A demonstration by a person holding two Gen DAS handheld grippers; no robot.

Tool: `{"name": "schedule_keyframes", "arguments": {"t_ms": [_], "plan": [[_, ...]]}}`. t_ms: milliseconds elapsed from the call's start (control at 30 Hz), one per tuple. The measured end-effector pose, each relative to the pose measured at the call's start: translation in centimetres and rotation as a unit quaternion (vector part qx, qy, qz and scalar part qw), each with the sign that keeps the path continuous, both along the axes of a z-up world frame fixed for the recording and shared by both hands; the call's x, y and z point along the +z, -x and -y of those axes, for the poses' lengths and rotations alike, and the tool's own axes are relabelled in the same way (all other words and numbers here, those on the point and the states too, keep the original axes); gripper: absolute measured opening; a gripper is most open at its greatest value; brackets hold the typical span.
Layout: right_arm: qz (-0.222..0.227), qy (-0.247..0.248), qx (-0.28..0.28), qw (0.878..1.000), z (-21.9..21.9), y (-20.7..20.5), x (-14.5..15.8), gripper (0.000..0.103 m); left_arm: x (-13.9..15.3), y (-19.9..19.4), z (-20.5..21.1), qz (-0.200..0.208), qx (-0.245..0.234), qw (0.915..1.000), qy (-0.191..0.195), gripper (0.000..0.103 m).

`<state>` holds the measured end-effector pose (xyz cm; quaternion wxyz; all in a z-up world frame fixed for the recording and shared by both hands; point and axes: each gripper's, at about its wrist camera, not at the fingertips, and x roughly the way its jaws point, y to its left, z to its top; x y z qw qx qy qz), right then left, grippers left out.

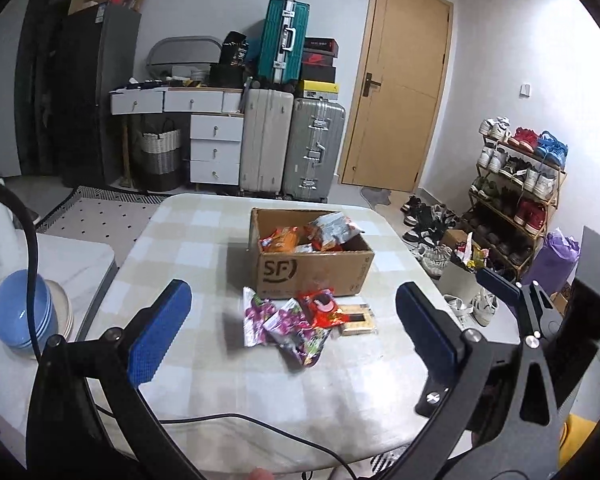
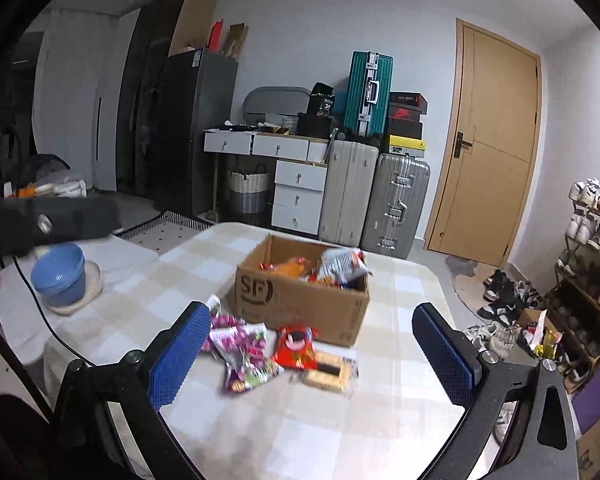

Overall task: Organize snacks
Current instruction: 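Move both grippers back toward the candy bags on the table, then grasp the purple grape candy bag with the right gripper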

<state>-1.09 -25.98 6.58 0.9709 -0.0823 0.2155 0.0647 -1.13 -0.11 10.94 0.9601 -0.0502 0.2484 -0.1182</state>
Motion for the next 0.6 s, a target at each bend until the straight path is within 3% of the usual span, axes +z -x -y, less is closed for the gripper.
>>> {"name": "schedule_keyframes", "arguments": {"t_ms": [200, 500, 600], "plan": [[-0.024, -0.010, 0.004, 1.000, 1.0, 0.4, -4.1, 0.103, -3.9, 0.0, -2.1, -0.015, 0.011, 0.9995, 0.026, 0.102], [-0.059, -0.042, 0.060, 0.996, 1.1, -3.2, -7.9, 0.102, -12.1, -7.1, -3.2, -0.105, 0.051, 0.9931, -0.003, 0.102], [-0.068, -0.047, 0.079, 0.993, 0.3, -5.4, -8.9, 0.102, -13.9, -9.3, -3.2, -0.109, 0.044, 0.9930, -0.004, 0.102]]}}
